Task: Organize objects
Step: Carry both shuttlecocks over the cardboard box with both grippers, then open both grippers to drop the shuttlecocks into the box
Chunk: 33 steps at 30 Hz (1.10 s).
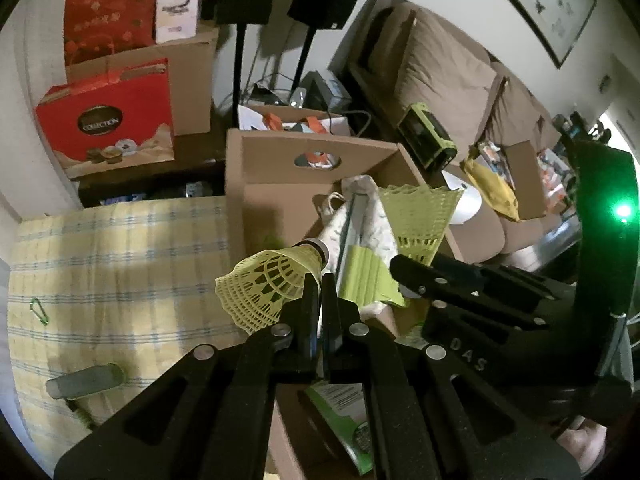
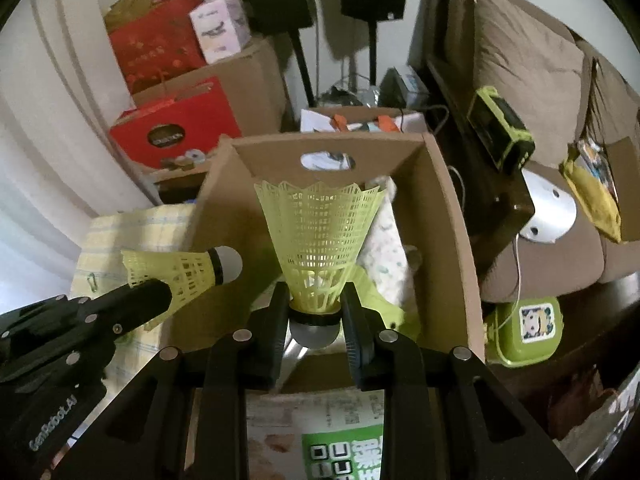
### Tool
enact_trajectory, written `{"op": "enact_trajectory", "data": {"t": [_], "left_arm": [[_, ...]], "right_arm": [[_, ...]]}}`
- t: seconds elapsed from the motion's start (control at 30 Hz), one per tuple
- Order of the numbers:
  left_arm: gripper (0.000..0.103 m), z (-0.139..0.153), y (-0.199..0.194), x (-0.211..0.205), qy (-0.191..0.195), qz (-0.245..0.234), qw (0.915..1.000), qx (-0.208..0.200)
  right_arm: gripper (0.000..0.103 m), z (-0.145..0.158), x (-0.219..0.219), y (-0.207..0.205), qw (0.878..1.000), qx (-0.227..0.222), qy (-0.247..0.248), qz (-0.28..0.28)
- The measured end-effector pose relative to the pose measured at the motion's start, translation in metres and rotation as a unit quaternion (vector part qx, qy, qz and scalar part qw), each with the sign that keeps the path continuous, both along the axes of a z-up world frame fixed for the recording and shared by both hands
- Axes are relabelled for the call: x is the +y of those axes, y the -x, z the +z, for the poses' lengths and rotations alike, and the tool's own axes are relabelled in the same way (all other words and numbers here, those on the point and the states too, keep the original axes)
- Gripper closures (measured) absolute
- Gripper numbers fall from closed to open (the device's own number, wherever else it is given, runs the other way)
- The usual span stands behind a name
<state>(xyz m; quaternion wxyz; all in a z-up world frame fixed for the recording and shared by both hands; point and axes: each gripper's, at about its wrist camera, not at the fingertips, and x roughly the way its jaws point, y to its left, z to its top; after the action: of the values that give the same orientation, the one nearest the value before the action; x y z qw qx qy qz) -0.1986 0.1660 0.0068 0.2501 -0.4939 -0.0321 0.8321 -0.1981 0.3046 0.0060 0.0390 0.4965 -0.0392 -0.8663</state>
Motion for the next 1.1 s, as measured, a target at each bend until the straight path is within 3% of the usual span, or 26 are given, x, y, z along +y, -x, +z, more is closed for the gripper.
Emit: {"op": "enact_trajectory", "data": {"t": [0.23,0.67,0.8,1.0,1.1], "left_arm": [[0.099,-0.020,0.003,0.008,-0.011,-0.001,0.9996,-0.027],[0.070,-0.018,0.003,-0.001,-0.028,0.004,0.9987,-0.042],[0.068,-0.012,0.001,-0.007,-0.028,0.007,0.9989,-0.038],[0.051,0.001,-0.004,-0.020,-0.016,0.022,0.9996,-0.012],[0.041,0.008,-0.007,-0.028,-0.010,0.033,0.9994,0.004]], "right_arm": [[0.078,-0.016,0.003,0.006,1.000,-0.021,0.014,-0.007],[0.072,-0.017,0.011,0.007,0.999,-0.022,0.040,-0.018],[0.072,-0.010,0.011,0.005,0.999,-0.013,0.036,-0.018],[0.069,-0.002,0.005,0.000,0.999,0.002,0.030,-0.015],[0.060,0.002,-0.001,-0.003,1.000,0.012,0.025,-0.014]]}}
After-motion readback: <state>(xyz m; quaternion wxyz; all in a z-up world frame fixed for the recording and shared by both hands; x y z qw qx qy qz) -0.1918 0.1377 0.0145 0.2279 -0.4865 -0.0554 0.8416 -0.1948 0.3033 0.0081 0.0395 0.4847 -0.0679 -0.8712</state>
